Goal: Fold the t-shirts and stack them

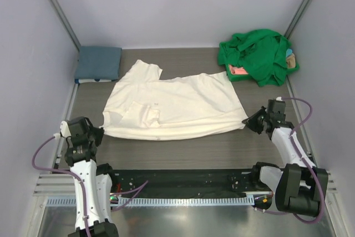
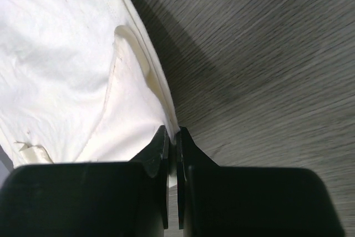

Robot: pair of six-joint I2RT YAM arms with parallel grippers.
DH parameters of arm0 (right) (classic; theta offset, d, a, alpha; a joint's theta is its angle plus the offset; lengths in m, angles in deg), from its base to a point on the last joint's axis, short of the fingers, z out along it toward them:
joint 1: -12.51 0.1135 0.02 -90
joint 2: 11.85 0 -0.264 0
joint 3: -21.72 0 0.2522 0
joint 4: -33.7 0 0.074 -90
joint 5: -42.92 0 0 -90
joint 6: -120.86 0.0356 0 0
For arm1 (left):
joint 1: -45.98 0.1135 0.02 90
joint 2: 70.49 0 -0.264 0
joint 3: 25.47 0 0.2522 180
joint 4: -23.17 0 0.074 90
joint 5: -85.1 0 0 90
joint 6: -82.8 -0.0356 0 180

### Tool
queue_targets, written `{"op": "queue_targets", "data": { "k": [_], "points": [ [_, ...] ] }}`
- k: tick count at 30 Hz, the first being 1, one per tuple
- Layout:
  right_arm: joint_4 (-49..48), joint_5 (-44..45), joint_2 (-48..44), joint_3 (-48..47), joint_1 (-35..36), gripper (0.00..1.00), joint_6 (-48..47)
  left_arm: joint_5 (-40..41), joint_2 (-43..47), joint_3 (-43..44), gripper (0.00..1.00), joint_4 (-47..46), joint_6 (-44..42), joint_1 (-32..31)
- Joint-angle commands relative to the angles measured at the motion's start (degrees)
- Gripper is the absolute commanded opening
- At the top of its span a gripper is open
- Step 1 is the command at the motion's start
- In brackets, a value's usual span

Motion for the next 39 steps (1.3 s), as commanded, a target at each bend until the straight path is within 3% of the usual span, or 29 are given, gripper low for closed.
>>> {"op": "queue_targets", "data": {
  "k": [1, 14, 15, 17, 18, 19, 20, 21, 24, 26, 27, 30, 32, 39],
  "points": [
    [2.03, 2.47, -3.72, 0.95, -0.55, 0.01, 0.27, 3.18, 1.2, 2.69, 0.02, 4.44, 3.28, 0.44],
    [11.78, -0.34, -9.7, 1.92, -0.55, 0.01, 0.1, 7.31, 7.53, 9.28, 0.05, 18.06, 7.06, 0.44],
    [12.4, -0.52, -10.57, 2.1, -0.46, 0.06, 0.01, 7.58, 8.06, 9.72, 0.06, 19.12, 7.06, 0.36],
    [12.93, -2.7, -12.77, 2.71, -0.55, 0.28, -0.78, 6.53, 8.15, 11.65, 0.21, 21.05, 7.15, 0.27],
    [13.19, -3.67, -13.13, 2.63, -0.55, 0.67, -1.22, 6.0, 7.89, 12.61, 0.3, 21.41, 7.06, 0.18],
    [13.8, -4.38, -12.96, 1.93, -0.55, 0.8, -1.48, 5.56, 7.71, 14.1, 0.51, 21.32, 6.45, 0.09],
    [14.16, -4.39, -12.61, 1.23, -0.55, 0.87, -1.92, 6.43, 7.19, 17.08, 0.59, 21.06, 5.93, 0.0],
    [14.16, -4.47, -12.08, 0.18, -0.55, 0.94, -2.19, 6.87, 5.79, 18.93, 0.64, 20.71, 5.31, -0.26],
    [13.81, -4.39, -8.57, -5.53, -0.46, 0.95, -3.07, 4.79, 3.23, 23.51, 0.66, 15.11, 0.75, -0.26],
    [11.1, -5.52, -5.94, -9.49, -0.46, 0.95, -2.98, 0.14, 0.51, 23.7, 0.63, 3.97, -3.63, -0.26],
    [9.34, -6.92, -4.97, -10.55, -0.38, 0.95, -2.89, -6.68, -0.98, 23.96, 0.64, -4.43, -4.88, -0.17],
    [4.49, -9.57, 1.26, -16.24, 1.55, 0.95, -4.64, -12.88, -11.59, 30.42, 0.66, -11.79, -11.73, -1.4],
    [5.45, -7.91, 5.31, -19.24, 3.13, 0.94, -6.23, -13.69, -23.63, 35.1, 0.67, -13.21, -18.9, -4.89],
    [6.34, -1.93, 15.69, -24.7, 14.64, 0.94, -8.87, -13.77, -60.72, 64.01, 0.68, -7.08, -33.17, -14.05]
  ]
}}
